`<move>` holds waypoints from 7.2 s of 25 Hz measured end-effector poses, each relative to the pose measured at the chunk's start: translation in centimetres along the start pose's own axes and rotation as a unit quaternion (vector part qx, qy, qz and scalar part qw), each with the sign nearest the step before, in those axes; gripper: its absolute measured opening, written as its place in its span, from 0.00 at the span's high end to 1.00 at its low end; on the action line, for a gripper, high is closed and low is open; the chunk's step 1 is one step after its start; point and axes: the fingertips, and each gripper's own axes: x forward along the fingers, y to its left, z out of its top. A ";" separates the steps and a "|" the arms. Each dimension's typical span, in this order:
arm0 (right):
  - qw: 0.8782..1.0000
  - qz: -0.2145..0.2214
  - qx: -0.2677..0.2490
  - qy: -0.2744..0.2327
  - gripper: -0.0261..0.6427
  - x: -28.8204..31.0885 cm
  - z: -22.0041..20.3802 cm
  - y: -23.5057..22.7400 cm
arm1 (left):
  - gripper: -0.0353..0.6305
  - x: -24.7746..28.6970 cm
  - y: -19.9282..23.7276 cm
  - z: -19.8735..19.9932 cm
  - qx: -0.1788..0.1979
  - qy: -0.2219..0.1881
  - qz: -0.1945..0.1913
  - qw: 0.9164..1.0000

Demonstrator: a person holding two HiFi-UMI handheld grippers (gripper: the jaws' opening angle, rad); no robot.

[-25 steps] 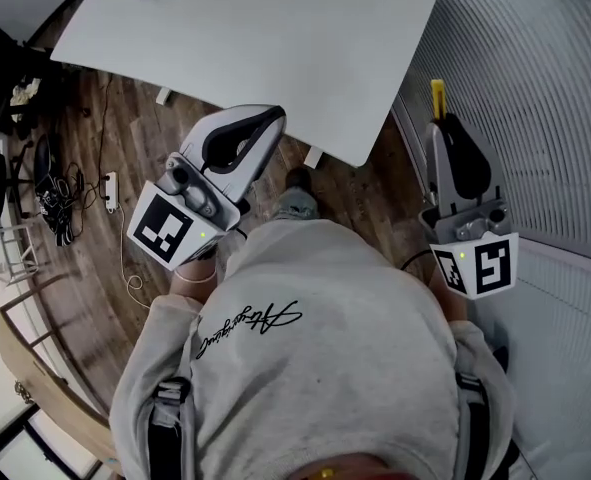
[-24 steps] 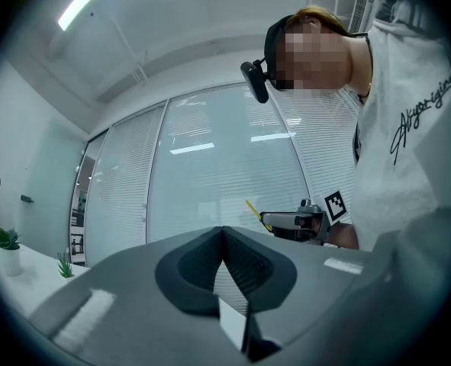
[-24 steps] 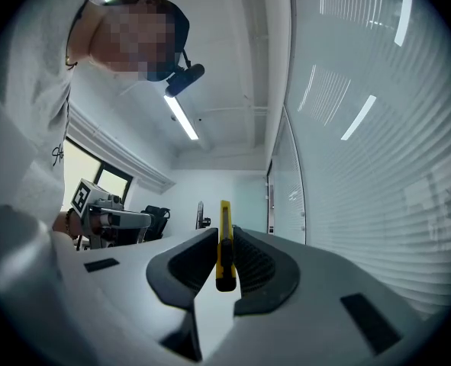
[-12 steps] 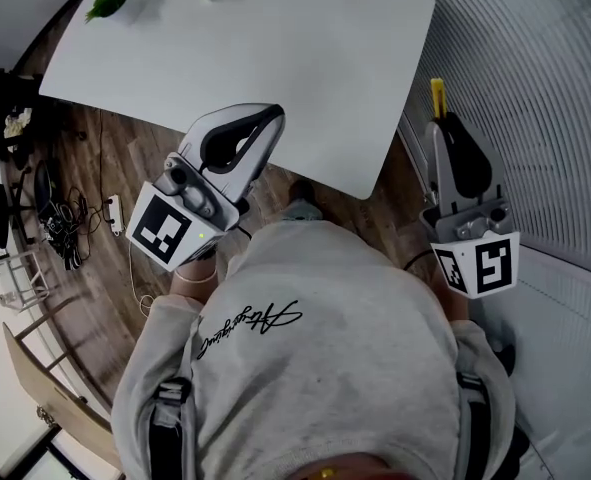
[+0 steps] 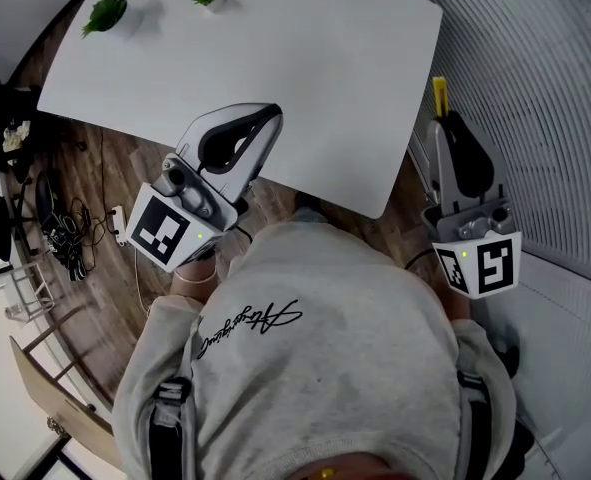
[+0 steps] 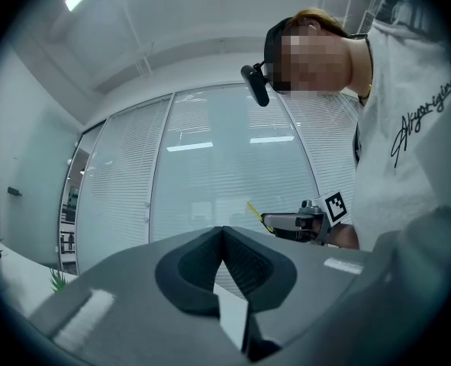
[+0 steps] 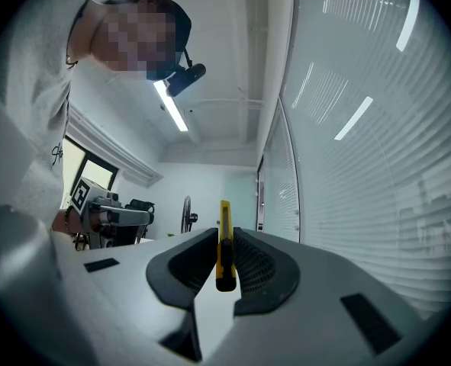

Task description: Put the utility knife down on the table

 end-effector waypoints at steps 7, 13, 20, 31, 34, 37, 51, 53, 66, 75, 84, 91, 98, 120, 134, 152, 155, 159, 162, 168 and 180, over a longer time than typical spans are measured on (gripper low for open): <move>1.000 -0.018 -0.003 0.004 0.87 2.2 -0.6 -0.4 | 0.97 0.5 2.6 -0.5 0.004 -0.004 -0.026 1.000; 0.999 -0.036 -0.007 0.007 0.87 3.7 -1.0 -1.2 | 0.97 2.0 4.2 -1.1 -0.010 -0.001 -0.046 0.999; 0.999 -0.031 -0.007 0.012 0.87 3.6 -1.1 -2.4 | 0.97 3.9 3.8 -1.8 -0.020 -0.001 -0.051 0.999; 1.000 0.007 -0.002 0.013 0.87 3.1 -0.8 -5.5 | 0.97 6.4 2.3 -1.6 -0.022 0.000 -0.009 1.000; 1.000 0.018 0.002 0.017 0.87 2.9 -1.0 -6.4 | 0.97 7.1 1.7 -1.6 -0.024 0.001 0.003 1.000; 0.999 0.029 0.005 0.021 0.87 3.5 -1.1 -6.6 | 0.97 7.1 1.7 -1.7 -0.028 0.006 0.012 1.000; 0.997 0.066 0.024 0.034 0.87 6.3 -4.1 -6.4 | 0.97 6.6 2.5 -3.0 -0.033 0.016 0.047 0.998; 0.997 0.070 0.025 0.038 0.87 6.6 -4.5 -6.2 | 0.97 6.5 2.6 -3.2 -0.032 0.018 0.049 0.998; 0.994 0.085 0.024 0.060 0.87 7.7 -5.8 -5.8 | 0.97 6.5 2.5 -2.4 -0.029 0.019 0.055 0.998; 0.992 0.096 0.030 0.071 0.87 7.9 -8.2 -5.1 | 0.97 6.1 2.6 -3.3 -0.025 0.022 0.064 0.997; 0.991 0.103 0.034 0.077 0.87 8.6 -9.5 -4.3 | 0.97 5.7 2.7 -3.5 -0.024 0.022 0.069 0.997; 0.990 0.108 0.036 0.089 0.87 9.0 -10.9 -4.0 | 0.97 5.6 2.7 -3.6 -0.022 0.022 0.072 0.997; 0.988 0.112 0.039 0.100 0.87 9.3 -12.0 -3.7 | 0.97 5.4 2.8 -3.5 -0.022 0.022 0.075 0.997; 0.981 0.118 0.045 0.144 0.87 9.9 -16.5 -3.0 | 0.97 5.3 2.8 -3.9 -0.020 0.027 0.076 0.997; 0.977 0.121 0.046 0.171 0.87 10.1 -19.1 -2.9 | 0.97 5.5 2.8 -3.8 -0.017 0.031 0.074 0.997; 0.968 0.127 0.043 0.212 0.87 11.2 -21.0 -2.6 | 0.97 5.7 3.4 -3.0 -0.022 0.032 0.079 0.996; 0.966 0.128 0.044 0.219 0.87 10.7 -22.0 -2.6 | 0.97 5.6 3.0 -3.4 -0.022 0.032 0.081 0.996; 0.964 0.130 0.045 0.227 0.87 11.3 -22.6 -2.6 | 0.97 5.7 3.6 -3.6 -0.023 0.034 0.083 0.996; 0.962 0.131 0.044 0.235 0.87 11.8 -23.0 -2.6 | 0.97 5.9 4.0 -3.6 -0.024 0.035 0.083 0.996; 0.958 0.130 0.046 0.250 0.87 11.4 -24.2 -2.3 | 0.97 5.7 3.5 -3.7 -0.026 0.035 0.081 0.996; 0.949 0.134 0.044 0.282 0.87 11.0 -26.3 -2.0 | 0.97 5.7 3.0 -3.8 -0.024 0.040 0.080 0.996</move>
